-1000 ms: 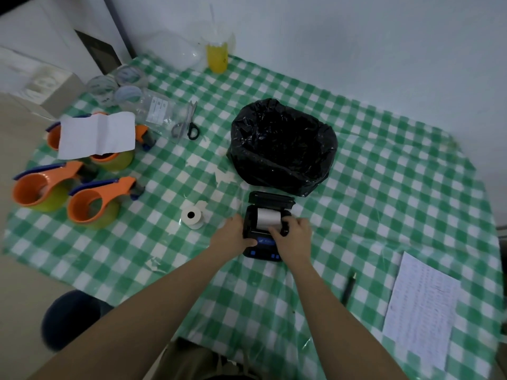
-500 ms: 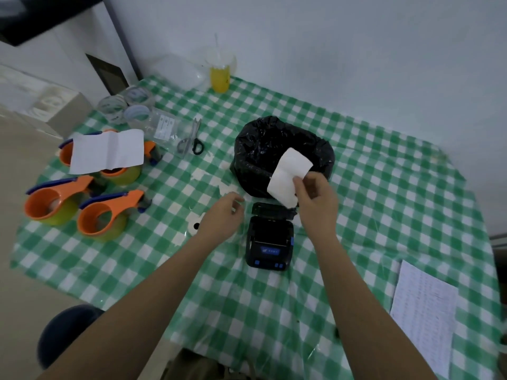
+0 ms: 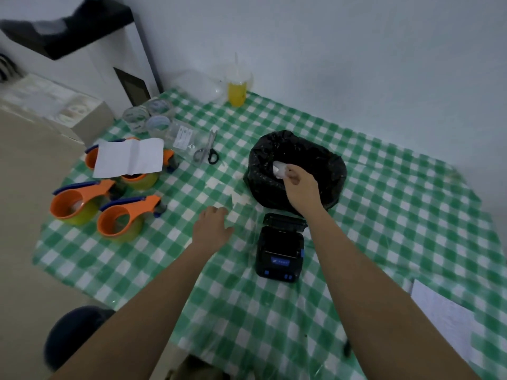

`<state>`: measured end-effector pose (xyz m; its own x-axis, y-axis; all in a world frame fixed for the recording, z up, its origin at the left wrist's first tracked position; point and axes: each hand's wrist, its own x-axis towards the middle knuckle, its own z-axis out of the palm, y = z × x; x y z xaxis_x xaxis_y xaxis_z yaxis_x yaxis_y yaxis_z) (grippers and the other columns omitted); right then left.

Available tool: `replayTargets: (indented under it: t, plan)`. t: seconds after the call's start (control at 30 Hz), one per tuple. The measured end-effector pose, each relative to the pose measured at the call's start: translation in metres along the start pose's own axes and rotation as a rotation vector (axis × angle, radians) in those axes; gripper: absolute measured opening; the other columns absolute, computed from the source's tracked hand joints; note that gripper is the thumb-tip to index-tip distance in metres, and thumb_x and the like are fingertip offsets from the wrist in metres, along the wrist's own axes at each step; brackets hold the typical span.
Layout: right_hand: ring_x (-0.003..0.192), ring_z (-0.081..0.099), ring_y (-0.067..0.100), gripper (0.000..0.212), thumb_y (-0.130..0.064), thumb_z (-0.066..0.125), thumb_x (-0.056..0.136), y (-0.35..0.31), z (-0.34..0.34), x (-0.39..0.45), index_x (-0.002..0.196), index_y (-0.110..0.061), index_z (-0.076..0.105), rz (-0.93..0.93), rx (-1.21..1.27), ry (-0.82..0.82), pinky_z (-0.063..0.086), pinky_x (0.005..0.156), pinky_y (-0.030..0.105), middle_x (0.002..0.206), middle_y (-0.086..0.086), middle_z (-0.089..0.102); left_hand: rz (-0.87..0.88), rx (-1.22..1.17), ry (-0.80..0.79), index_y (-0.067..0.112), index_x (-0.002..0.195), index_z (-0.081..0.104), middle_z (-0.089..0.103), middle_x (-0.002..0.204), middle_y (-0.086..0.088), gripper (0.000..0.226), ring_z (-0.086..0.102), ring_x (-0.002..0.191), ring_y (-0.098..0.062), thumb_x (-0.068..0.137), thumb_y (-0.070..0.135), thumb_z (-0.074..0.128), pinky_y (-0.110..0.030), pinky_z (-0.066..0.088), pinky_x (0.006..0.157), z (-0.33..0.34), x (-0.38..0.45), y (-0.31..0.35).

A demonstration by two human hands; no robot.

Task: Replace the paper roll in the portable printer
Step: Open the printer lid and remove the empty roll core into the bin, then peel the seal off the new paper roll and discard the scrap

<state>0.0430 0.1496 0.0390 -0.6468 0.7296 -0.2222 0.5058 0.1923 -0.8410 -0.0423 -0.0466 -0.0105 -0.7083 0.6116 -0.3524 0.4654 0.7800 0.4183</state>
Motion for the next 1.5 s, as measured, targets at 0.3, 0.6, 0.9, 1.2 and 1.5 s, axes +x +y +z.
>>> replayTargets:
  t: [0.3,0.6,0.9,1.2,1.5]
  plan:
    - [0.096,0.057,0.013,0.027,-0.012,0.047,0.095,0.021,0.031,-0.052,0.118,-0.012,0.060,-0.072,-0.045,-0.066,0.045,0.084,0.023,0.115,0.007,0.064,-0.087,0.059,-0.130,0.013,0.134,0.040,0.041,0.137,-0.017,0.063,0.040,0.124,-0.038,0.080,0.026,0.069,-0.049,0.045,0.097,0.012,-0.002,-0.036]
    - [0.091,0.062,0.020,0.023,-0.015,0.050,0.094,0.030,0.029,-0.073,0.111,-0.017,0.064,-0.063,-0.053,-0.095,0.051,0.074,0.019,0.107,0.005,0.066,0.045,-0.179,0.003,0.011,0.126,0.048,0.049,0.128,-0.014,0.049,0.052,0.111,-0.032,0.083,0.022,0.067,-0.037,0.045,0.087,0.006,-0.011,-0.021]
    - [0.113,0.057,0.020,0.022,-0.029,0.052,0.093,0.031,0.007,-0.100,0.115,-0.031,0.059,0.206,0.455,-0.303,0.050,0.095,0.038,0.123,0.000,0.059,0.266,-0.782,-0.198,0.025,0.113,0.058,0.056,0.121,0.005,0.039,0.058,0.110,-0.013,0.079,0.012,0.072,-0.030,0.056,0.086,-0.019,-0.034,0.039]
    - [0.098,0.064,0.019,0.026,-0.009,0.064,0.085,0.027,-0.009,-0.120,0.107,-0.022,0.060,0.006,0.624,-0.117,0.056,0.082,0.029,0.106,0.003,0.065,0.147,-0.946,-0.309,0.028,0.124,0.050,0.057,0.119,0.000,0.032,0.060,0.096,-0.009,0.096,0.040,0.041,-0.024,0.054,0.078,-0.024,-0.044,0.070]
    - [0.098,0.064,0.014,0.021,-0.010,0.063,0.087,0.016,-0.013,-0.124,0.106,-0.018,0.062,-0.137,0.503,-0.032,0.054,0.081,0.027,0.108,0.007,0.064,0.225,-0.812,-0.160,0.022,0.098,0.052,0.051,0.072,0.000,0.023,0.048,0.057,-0.010,0.099,0.035,0.033,-0.028,0.044,0.054,-0.025,-0.046,0.085]
